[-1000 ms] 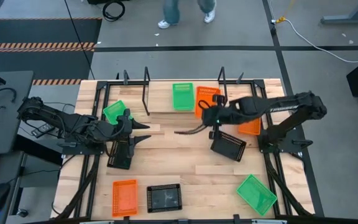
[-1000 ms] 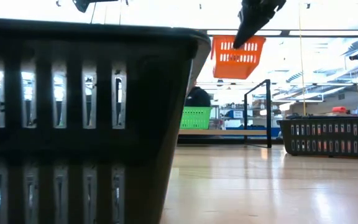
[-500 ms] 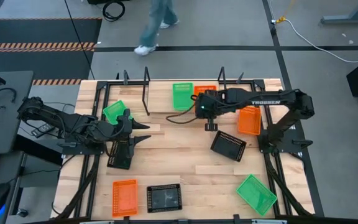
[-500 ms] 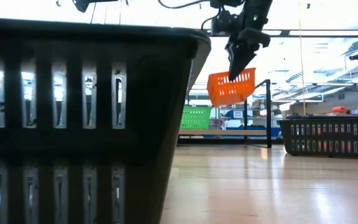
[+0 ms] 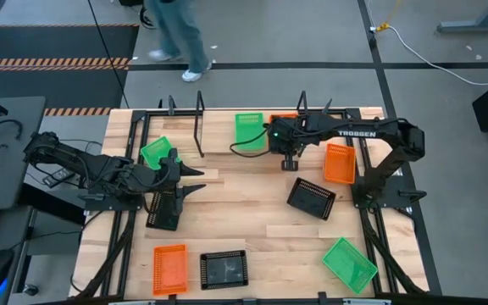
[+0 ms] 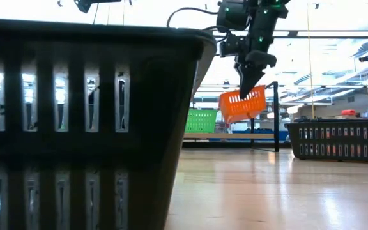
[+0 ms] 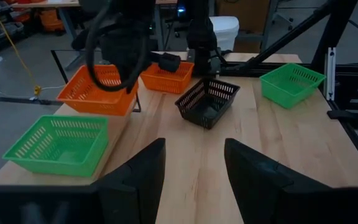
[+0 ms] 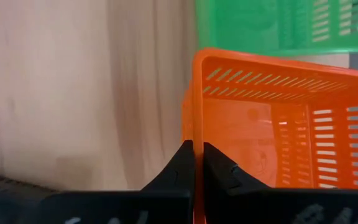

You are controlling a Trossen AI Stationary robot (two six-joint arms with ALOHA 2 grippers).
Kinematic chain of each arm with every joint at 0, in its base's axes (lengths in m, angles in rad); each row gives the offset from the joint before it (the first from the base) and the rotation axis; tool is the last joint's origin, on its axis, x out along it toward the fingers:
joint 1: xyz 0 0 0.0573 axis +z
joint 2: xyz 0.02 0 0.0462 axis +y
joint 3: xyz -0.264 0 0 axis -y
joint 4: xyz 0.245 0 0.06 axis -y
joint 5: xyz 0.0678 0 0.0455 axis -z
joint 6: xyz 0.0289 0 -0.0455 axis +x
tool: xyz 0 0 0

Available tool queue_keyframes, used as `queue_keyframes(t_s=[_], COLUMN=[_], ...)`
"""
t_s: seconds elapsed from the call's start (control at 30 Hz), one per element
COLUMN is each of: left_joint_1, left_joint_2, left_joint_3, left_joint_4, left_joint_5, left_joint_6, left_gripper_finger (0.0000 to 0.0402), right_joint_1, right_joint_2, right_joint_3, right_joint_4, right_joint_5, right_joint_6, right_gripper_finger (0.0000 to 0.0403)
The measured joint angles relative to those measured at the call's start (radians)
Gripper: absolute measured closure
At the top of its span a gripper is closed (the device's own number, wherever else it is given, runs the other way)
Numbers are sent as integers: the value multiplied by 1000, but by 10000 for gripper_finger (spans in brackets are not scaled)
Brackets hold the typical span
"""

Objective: Stack baskets on shelf by color
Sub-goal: Put the top left orange bin on the shelf

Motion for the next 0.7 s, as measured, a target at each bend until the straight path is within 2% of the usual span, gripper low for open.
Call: queue_keyframes(t_s=[0.4, 0.7], left_joint_1=[0, 0], left_joint_2=[1, 4], left_joint_3=[0, 0], left_joint_4=[0, 1], left_joint_5=[0, 0], left_joint_6=[-1, 0], left_gripper_finger=[228, 228], right_joint_1=[-93, -107], right_joint_2=[-1, -1], right_joint_3=[-117, -150], right_joint_4=[85, 172], right_joint_5=[-21, -23], right_joint_6=[-59, -150], right_gripper_finger=[394, 393])
